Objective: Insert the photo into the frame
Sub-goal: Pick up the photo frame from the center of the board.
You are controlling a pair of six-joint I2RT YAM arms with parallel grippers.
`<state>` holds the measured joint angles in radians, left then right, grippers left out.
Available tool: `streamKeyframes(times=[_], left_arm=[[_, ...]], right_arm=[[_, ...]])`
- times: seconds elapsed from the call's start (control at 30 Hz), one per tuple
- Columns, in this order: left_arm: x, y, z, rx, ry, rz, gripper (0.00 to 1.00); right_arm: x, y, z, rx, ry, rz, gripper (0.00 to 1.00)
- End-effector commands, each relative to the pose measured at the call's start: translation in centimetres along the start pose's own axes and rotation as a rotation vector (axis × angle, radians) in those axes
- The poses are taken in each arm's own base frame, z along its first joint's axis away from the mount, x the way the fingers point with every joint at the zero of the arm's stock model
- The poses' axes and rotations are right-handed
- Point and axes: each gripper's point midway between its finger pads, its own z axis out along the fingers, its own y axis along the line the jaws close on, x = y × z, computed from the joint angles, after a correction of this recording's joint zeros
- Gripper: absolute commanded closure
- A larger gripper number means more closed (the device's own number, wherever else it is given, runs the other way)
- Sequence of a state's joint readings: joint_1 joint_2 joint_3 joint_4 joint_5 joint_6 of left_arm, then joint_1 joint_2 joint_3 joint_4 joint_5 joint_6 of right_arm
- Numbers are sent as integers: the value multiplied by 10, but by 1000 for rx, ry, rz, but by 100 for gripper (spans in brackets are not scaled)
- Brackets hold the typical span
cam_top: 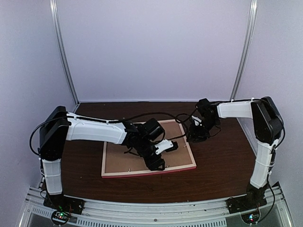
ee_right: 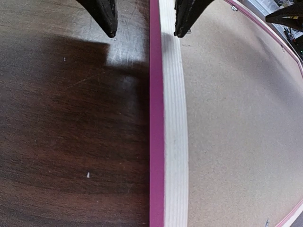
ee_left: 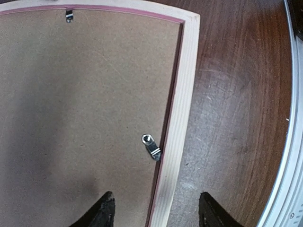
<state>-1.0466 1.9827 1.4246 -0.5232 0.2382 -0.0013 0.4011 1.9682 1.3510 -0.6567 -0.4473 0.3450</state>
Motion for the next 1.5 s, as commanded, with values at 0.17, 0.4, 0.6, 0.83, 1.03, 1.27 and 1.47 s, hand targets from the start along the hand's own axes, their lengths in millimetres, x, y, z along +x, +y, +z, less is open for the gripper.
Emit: streamKeyframes(times=[0.17, 0.4, 0.6, 0.83, 1.03, 1.27, 1.47], left_arm=[[8, -8, 25, -30, 73, 170, 52], [20, 0, 37, -80, 120, 190, 61], [27, 8, 41, -132, 145, 197, 76], [25, 2, 40, -106, 135, 204, 100], [8, -3, 25, -96, 82, 211, 100], [-18, -5, 2, -109, 14, 215, 100], [-32, -5, -9, -107, -19, 209, 100]], right_arm=[[20, -10, -12, -2, -6, 10, 58], [40, -16, -9, -6, 25, 28, 58], [57, -13, -14, -38, 39, 29, 57], [68, -5, -19, -91, 33, 32, 57], [69, 9, -21, -177, 14, 57, 53], [73, 16, -18, -221, 23, 80, 50], [84, 14, -13, -235, 41, 101, 48]])
